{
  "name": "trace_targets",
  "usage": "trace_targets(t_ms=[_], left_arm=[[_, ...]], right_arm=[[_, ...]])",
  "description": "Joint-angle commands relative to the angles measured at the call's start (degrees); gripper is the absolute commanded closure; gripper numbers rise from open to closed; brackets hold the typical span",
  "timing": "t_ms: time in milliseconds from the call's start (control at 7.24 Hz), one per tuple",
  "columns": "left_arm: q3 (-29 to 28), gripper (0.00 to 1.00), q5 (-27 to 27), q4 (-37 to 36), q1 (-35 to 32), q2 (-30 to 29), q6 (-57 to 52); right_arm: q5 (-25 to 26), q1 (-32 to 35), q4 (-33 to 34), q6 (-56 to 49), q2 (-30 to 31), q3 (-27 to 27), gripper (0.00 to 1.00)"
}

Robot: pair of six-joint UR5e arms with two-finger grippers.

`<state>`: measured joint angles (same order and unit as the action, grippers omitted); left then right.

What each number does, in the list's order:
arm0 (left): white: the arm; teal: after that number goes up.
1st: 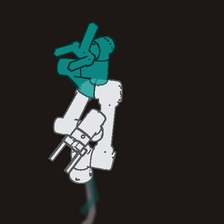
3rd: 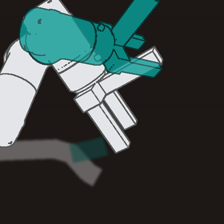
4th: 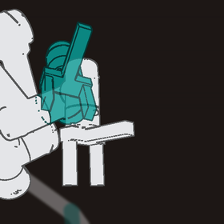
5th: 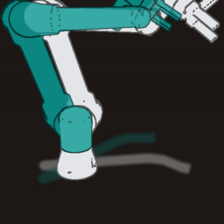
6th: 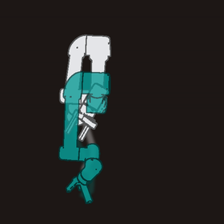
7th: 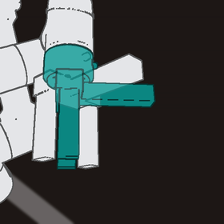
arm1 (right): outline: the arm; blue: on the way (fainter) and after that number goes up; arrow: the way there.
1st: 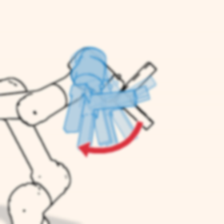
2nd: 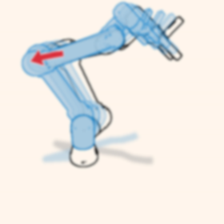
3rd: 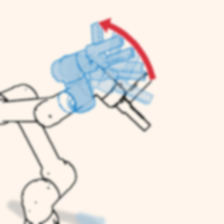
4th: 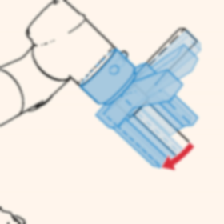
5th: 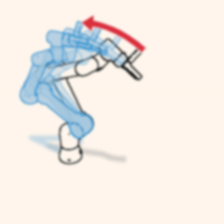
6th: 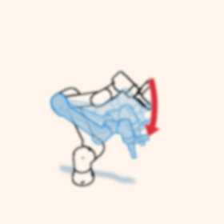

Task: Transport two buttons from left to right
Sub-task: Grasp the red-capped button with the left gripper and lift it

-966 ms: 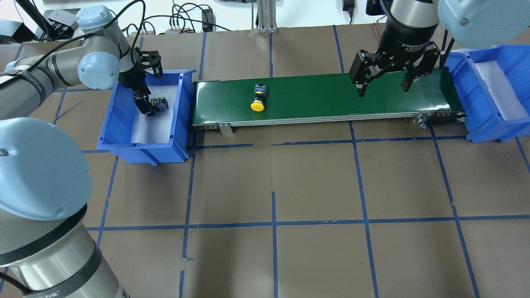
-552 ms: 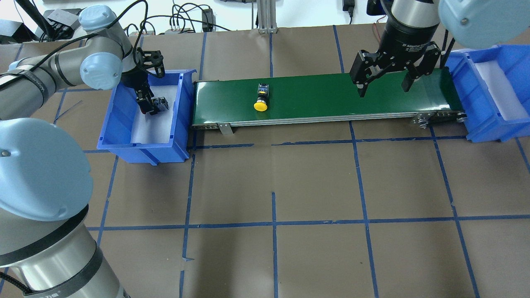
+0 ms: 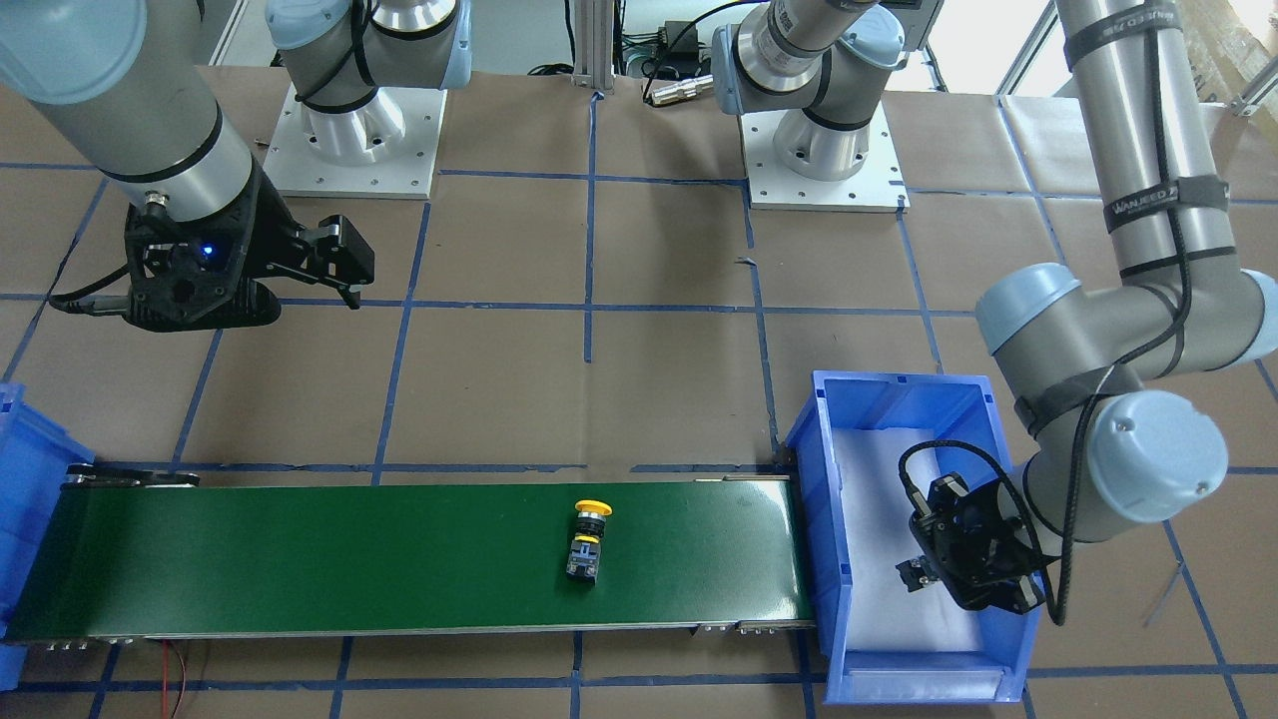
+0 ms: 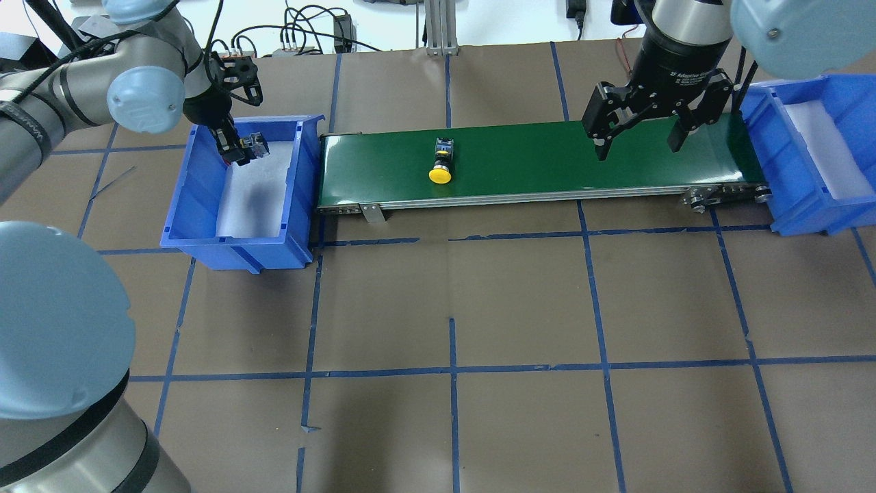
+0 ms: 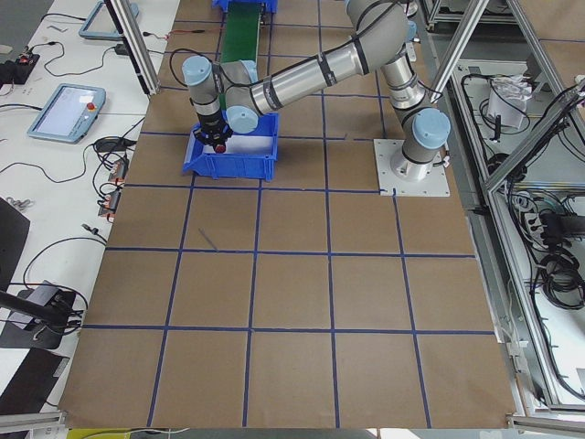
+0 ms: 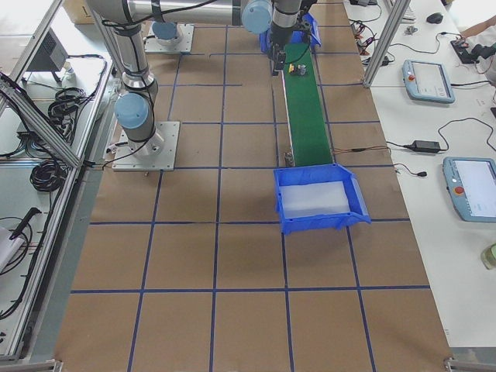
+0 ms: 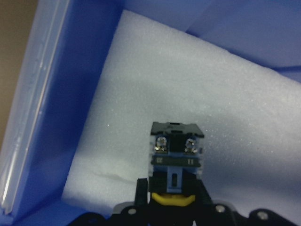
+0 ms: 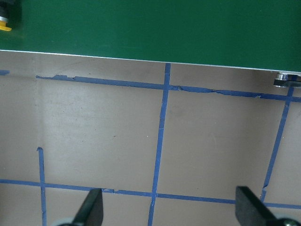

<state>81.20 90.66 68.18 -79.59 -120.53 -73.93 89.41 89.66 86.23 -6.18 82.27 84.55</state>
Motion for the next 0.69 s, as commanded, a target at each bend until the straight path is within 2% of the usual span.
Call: trace_targets(t_ms=[0,276,552], left_arm=[[1.6,0.97,0.0,0.7,-1.5,6.6,16.2],[2.3,0.97,0.0,0.7,-4.9,8.3,34.4],[2.2,0.96,0.1,0.0,-10.6,6.0,58.0]], right_arm=[[0.1,-0.2,0.0,-0.1,0.0,0.0,0.00],[0.1,-0.2,0.2,-0.3,0.0,0.0,0.00],[0.0,-0.2,0.2,-0.3,0.0,0.0,0.00]])
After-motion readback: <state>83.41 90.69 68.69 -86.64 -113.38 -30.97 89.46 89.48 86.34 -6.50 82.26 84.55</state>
